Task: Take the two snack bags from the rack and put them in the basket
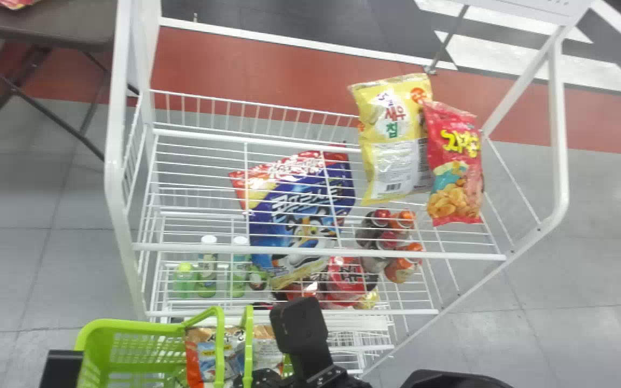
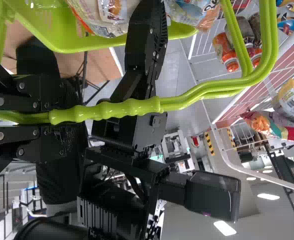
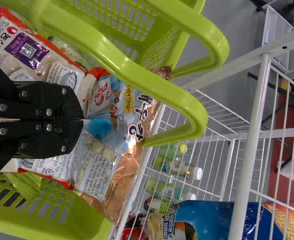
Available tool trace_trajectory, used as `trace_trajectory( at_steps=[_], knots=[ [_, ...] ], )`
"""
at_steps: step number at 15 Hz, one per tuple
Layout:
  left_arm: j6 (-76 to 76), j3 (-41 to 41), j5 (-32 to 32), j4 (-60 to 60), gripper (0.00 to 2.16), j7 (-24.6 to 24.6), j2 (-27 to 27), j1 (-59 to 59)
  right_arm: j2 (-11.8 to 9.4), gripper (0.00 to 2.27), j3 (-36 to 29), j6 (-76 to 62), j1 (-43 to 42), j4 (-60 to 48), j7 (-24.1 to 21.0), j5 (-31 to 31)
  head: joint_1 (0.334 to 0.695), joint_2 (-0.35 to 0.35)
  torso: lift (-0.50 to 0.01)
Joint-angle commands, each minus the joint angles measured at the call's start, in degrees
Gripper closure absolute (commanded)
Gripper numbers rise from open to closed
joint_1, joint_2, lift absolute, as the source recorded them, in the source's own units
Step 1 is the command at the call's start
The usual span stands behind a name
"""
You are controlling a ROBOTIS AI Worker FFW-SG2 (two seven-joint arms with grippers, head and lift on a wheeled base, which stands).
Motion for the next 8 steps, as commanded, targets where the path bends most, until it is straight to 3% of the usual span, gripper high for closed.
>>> trace_trajectory(
  at_steps=[1, 2, 5, 8],
  knots=[
    [0.3, 0.1, 0.0, 0.1, 1.87, 0.1, -0.1, -0.4, 0.6, 0.93, -1.2, 9.5, -1.4, 0.2, 0.1, -3.2, 0.695, -0.260, -0.011],
    [0.3, 0.1, 0.0, 0.2, 1.87, 0.1, -0.1, -0.5, 0.9, 0.05, -2.0, 14.6, -2.0, 0.0, 0.1, -4.8, 0.695, -0.260, -0.011],
    [0.3, 0.0, 0.0, 0.6, 1.87, 0.2, -0.1, -0.9, 1.5, 0.02, -4.2, 17.3, -2.5, 0.5, 1.2, -6.8, 0.695, -0.331, -0.011],
    [0.3, -0.1, -0.2, 0.8, 1.87, 0.4, -0.1, -1.2, 1.5, 0.04, -7.1, 12.2, -0.3, -2.1, 3.0, -6.7, 0.695, -0.334, -0.011]
  ],
)
